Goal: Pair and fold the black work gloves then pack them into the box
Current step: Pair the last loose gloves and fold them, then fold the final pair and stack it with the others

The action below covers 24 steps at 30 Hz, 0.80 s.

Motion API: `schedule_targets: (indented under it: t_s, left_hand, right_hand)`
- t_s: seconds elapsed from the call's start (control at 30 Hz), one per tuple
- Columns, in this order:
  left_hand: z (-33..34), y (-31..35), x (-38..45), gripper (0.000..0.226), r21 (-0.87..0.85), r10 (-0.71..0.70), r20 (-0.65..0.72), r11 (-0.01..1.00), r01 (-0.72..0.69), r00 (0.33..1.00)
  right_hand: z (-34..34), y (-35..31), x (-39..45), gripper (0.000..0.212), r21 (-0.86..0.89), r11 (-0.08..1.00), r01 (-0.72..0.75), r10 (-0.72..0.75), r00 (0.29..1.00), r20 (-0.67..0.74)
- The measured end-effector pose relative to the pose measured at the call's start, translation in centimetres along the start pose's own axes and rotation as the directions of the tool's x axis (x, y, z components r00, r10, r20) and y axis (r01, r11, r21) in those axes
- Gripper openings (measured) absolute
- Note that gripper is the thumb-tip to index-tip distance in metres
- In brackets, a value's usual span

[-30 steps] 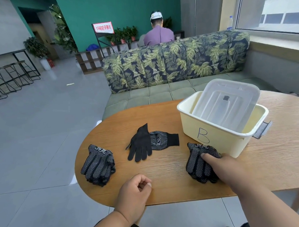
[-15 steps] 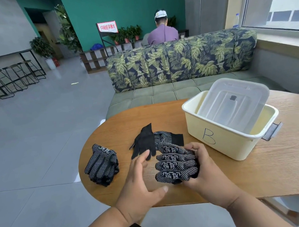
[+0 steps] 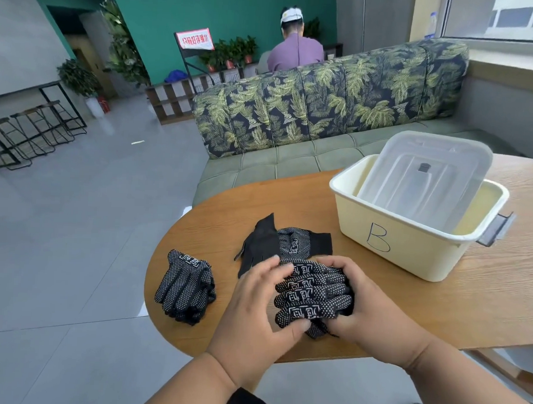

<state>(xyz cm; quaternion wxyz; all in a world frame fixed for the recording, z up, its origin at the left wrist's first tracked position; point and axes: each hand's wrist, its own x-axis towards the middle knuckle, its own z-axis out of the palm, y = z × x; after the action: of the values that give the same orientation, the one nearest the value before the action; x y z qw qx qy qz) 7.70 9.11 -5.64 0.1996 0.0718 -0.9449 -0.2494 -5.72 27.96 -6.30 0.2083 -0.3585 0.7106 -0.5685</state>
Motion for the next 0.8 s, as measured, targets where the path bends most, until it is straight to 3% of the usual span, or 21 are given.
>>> schedule_targets:
  t_s: [0.07,0.13,0.2,0.27,0.33,0.4,0.53,0.6,0.7,0.8]
  left_hand:
    - [-0.4,-0.2,0.5,0.106,-0.166,-0.123,0.105,0.976,0.139,0.987]
    - [-0.5,-0.2,0.9,0.125,-0.491,-0.234,0.301,0.793,0.360,0.925]
    - [0.2,-0.1,0.8,0.127,-0.701,-0.235,0.441,0.513,0.496,0.866]
    - [1.4,0.7,0.3,0.108,-0.739,-0.254,0.487,0.390,0.549,0.836]
    - [2.8,1.8,-0.2,0.076,-0.727,-0.306,0.467,0.401,0.557,0.830]
    - [3.8,2.4,-0.3,0.063,-0.706,-0.378,0.446,0.408,0.578,0.811]
    - [4.0,1.9,0.3,0.084,-0.687,-0.464,0.411,0.408,0.601,0.785]
    - [3.6,0.8,0.8,0.078,-0.596,-0.505,0.343,0.535,0.599,0.792]
    - [3.1,-1.0,1.3,0.042,-0.390,-0.541,0.224,0.713,0.583,0.811]
    - [3.0,-2.7,1.9,0.042,-0.176,-0.519,0.180,0.819,0.546,0.836]
  right_hand:
    - [-0.2,0.3,0.1,0.066,0.111,0.993,-0.040,0.038,0.999,0.021]
    - [-0.3,0.2,0.3,0.055,0.327,0.937,-0.123,0.103,0.992,0.076]
    - [-0.1,0.4,0.5,0.050,0.513,0.833,-0.207,0.162,0.978,0.132]
    - [0.2,0.7,0.6,0.052,0.564,0.790,-0.239,0.200,0.971,0.132]
    - [0.6,0.9,0.7,0.054,0.553,0.791,-0.261,0.238,0.964,0.115]
    - [0.8,1.2,0.6,0.054,0.525,0.800,-0.290,0.296,0.952,0.075]
    - [-0.1,1.4,0.8,0.045,0.563,0.772,-0.295,0.418,0.903,-0.100]
    - [-1.3,1.6,1.0,0.036,0.566,0.767,-0.303,0.491,0.844,-0.213]
    - [-3.0,1.9,1.2,0.042,0.471,0.809,-0.352,0.540,0.761,-0.360]
    - [-3.9,2.0,1.1,0.045,0.375,0.841,-0.389,0.530,0.729,-0.433]
